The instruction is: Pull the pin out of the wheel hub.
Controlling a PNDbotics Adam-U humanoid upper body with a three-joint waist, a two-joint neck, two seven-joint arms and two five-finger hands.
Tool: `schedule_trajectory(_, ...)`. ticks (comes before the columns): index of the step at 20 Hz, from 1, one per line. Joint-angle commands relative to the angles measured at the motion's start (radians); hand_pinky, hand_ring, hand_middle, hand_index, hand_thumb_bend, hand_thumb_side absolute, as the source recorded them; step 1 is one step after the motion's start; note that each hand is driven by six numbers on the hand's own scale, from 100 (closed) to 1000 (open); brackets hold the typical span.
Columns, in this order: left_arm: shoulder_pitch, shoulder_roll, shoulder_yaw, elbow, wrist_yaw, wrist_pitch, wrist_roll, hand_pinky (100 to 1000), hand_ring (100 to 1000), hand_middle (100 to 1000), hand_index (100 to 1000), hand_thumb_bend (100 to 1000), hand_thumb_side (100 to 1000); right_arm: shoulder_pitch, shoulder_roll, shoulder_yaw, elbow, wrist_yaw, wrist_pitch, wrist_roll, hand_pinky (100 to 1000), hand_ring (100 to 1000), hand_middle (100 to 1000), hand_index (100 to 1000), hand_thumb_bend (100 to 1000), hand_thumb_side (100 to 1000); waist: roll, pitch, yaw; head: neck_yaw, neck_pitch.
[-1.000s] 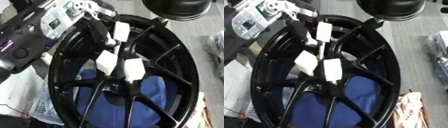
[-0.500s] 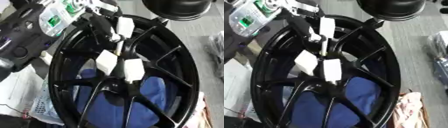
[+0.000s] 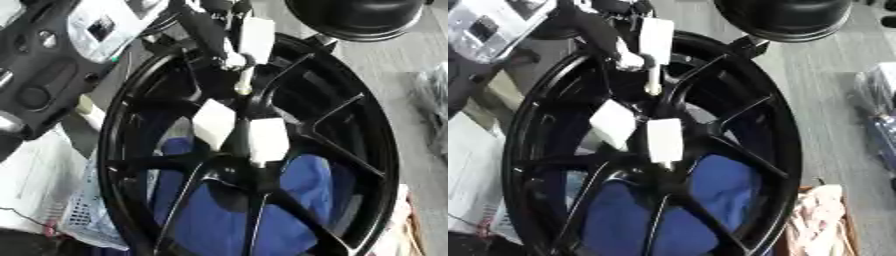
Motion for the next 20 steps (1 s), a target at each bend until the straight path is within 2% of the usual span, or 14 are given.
schedule_trajectory(1,-0.032,0.031,0.068,-0.057,0.049,0.056,0.037,595,390,448,622,100,271,-0.006,-0.015,-0.016,-0.012,0.002,0.033,-0.04,578,601,539,634,100,757,-0.006,-0.023,0.003,0.001,0.006)
schedule_trajectory(3,-0.034,0.04,0.085,-0.069,0.067,0.076,0.058,590,385,443,616,100,259,-0.006,-0.016,-0.017,-0.012,0.005,0.033,-0.04,579,601,539,634,100,754,-0.007,-0.025,0.006,-0.001,0.006)
schedule_trajectory(4,-0.035,0.045,0.092,-0.072,0.073,0.083,0.066,589,383,443,615,100,353,-0.006,-0.017,-0.017,-0.012,0.006,0.034,-0.04,579,601,539,634,100,760,-0.007,-0.026,0.008,-0.002,0.006)
schedule_trajectory(5,-0.036,0.052,0.1,-0.076,0.08,0.088,0.072,589,383,441,615,100,260,-0.006,-0.018,-0.018,-0.012,0.007,0.034,-0.04,579,601,539,634,100,752,-0.008,-0.028,0.01,-0.002,0.006)
schedule_trajectory(10,-0.035,0.103,0.171,-0.086,0.123,0.109,0.115,590,379,439,618,100,271,-0.002,-0.024,-0.024,-0.012,0.015,0.035,-0.04,580,601,539,634,100,748,-0.008,-0.035,0.02,-0.014,0.006)
schedule_trajectory(14,0.001,0.215,0.257,-0.051,0.13,0.117,0.195,601,385,446,627,100,279,0.007,-0.034,-0.036,-0.012,0.028,0.035,-0.04,581,601,539,635,100,743,-0.004,-0.035,0.032,-0.038,0.006)
schedule_trajectory(20,0.14,0.406,0.369,0.018,0.109,0.098,0.316,615,404,462,638,100,272,0.018,-0.044,-0.056,-0.012,0.038,0.03,-0.04,582,600,539,634,100,743,-0.002,-0.023,0.039,-0.066,0.006)
